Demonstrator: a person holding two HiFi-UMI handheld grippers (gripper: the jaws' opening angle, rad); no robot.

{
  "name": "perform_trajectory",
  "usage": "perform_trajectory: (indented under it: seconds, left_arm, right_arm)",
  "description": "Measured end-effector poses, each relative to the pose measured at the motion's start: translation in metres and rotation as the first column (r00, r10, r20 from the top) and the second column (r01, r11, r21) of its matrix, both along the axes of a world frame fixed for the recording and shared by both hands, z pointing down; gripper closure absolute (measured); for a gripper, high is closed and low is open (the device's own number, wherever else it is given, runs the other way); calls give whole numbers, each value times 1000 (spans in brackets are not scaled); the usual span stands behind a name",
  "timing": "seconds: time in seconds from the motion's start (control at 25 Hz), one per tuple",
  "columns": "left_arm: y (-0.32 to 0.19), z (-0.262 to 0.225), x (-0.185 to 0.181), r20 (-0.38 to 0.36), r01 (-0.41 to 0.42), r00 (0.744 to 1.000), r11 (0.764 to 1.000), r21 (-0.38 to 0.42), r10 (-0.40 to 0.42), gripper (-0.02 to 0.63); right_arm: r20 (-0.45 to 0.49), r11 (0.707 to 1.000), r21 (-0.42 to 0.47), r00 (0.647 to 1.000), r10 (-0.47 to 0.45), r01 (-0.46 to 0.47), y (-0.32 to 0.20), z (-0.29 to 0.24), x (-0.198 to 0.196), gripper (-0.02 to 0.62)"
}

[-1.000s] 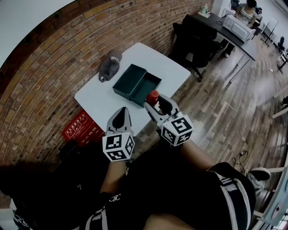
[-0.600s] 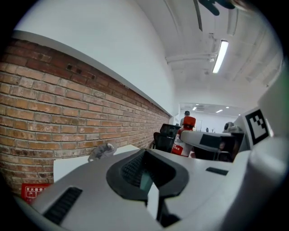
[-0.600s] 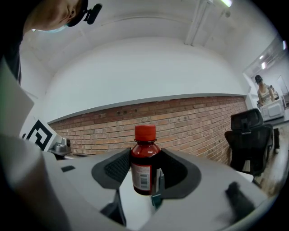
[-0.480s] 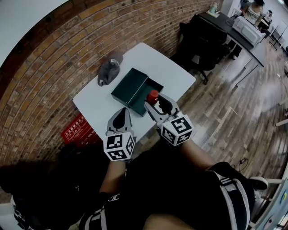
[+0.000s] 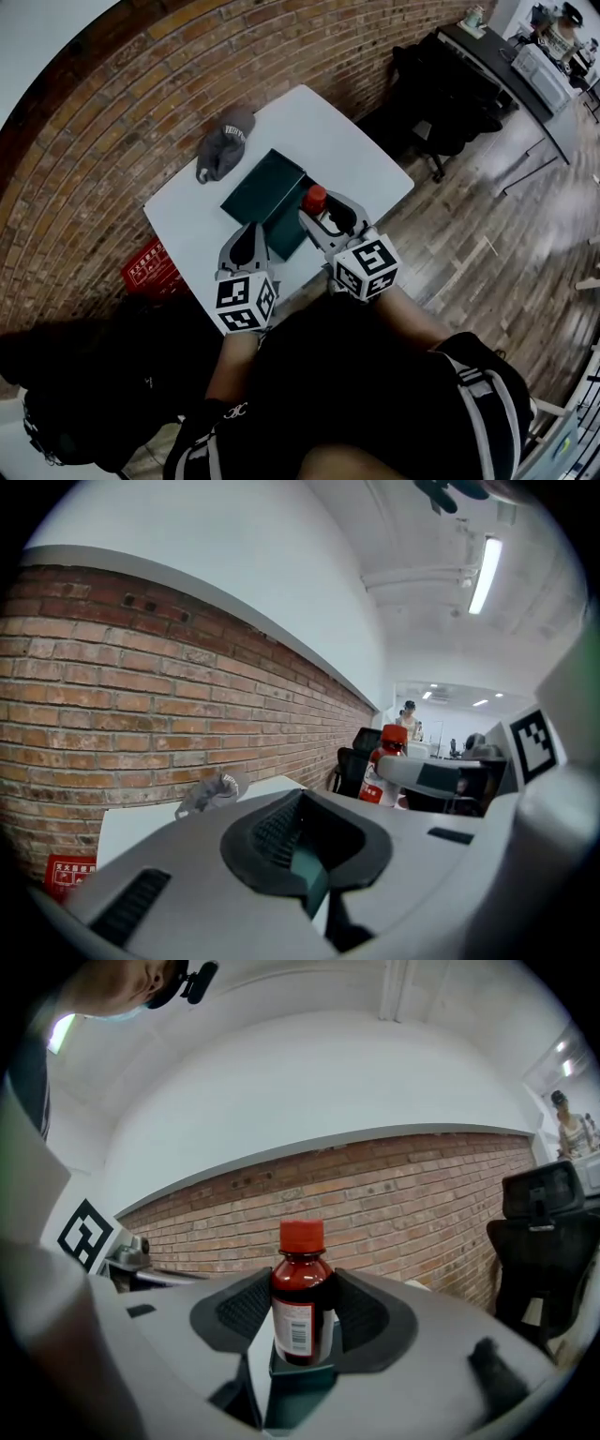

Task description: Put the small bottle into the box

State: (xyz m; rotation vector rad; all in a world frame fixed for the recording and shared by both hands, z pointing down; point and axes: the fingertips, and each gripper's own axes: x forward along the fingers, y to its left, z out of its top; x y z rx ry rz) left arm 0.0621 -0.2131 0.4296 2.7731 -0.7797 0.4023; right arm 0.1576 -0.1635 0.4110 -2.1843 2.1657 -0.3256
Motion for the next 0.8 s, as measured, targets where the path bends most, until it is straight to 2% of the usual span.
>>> perform_trajectory:
  seconds: [0.2, 0.36, 0.6, 0.72, 0.8]
  left_arm:
    - [-11, 8, 29, 26, 93, 995, 996, -16, -93, 594]
    - [-19, 13, 40, 47, 193, 980, 981, -27, -191, 594]
    - [-14, 32, 28, 94, 322, 944, 945, -62, -316, 594]
    - [-20, 42, 13, 116, 360, 929, 930, -72, -351, 594]
    - [-25, 46, 3, 125, 386, 918, 919, -79, -375, 594]
  right_arm:
    - [-8, 992, -53, 993, -118, 117, -15, 19, 33, 380]
    - [-18, 968, -111, 973, -230, 226, -28, 39, 49, 380]
    - [-14, 898, -223, 920, -392, 379, -39, 82, 47, 380]
    - [-48, 859, -296, 892, -450, 417, -51, 108, 36, 380]
    - [-29, 832, -353, 884, -467, 428, -56, 126, 29, 380]
